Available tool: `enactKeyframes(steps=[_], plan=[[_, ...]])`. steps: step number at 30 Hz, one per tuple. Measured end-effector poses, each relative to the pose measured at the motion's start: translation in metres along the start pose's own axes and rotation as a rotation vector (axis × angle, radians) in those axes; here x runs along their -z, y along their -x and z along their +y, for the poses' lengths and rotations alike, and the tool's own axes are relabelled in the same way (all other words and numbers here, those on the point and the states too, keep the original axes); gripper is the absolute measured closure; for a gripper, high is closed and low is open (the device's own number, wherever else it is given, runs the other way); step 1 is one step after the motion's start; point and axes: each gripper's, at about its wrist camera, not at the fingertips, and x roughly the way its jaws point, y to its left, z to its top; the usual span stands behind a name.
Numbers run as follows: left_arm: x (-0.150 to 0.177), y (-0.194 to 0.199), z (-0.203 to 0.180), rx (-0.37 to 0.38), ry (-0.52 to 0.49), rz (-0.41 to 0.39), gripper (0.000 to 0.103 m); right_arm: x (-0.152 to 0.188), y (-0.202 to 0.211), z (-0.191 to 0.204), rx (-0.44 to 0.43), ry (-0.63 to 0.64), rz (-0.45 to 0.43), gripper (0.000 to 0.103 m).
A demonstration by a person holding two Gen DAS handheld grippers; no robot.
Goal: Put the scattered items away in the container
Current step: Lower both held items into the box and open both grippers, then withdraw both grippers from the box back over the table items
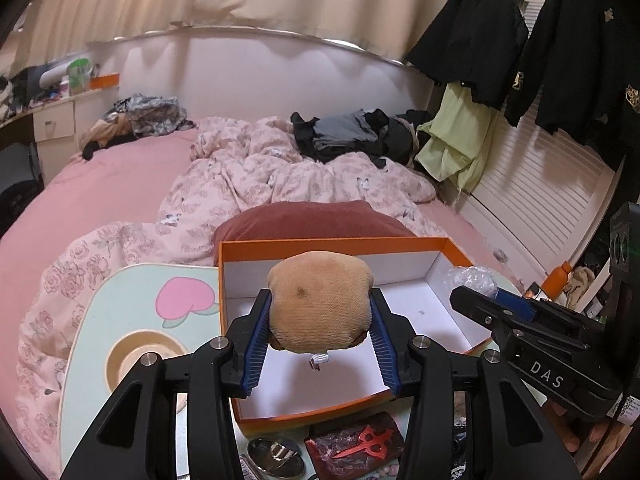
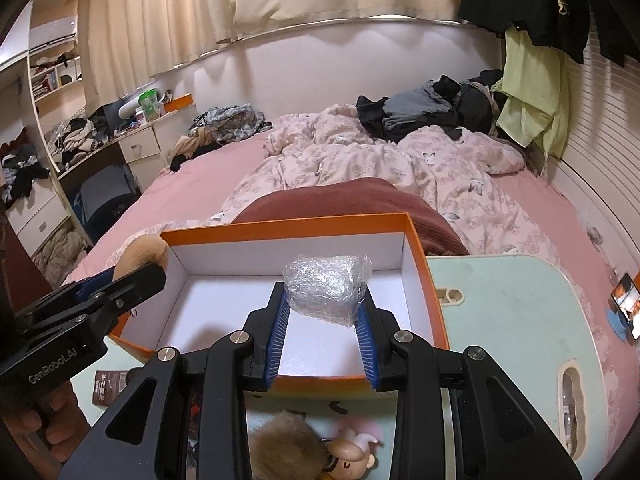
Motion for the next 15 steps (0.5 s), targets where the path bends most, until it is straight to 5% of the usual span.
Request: enactKeyframes(steps=[7,12,15], plan=[[-0.001,0.006,0.001,0.037,0.037,0.002,0.035,0.0,-0.003,-0.003,-0.038,-0.038,0.055,0.066],[-0.007,0.025,0.001,0.041,0.029,-0.027,0.034,-0.004,0.015,-0.008,0.018,-0.063,-0.013,0.033],[-0.009,0.044,-0.001,0.036,0.02,-0.065,0.034,-0.007,0.028,-0.01,0.038,-0.057,-0.053,0.031]])
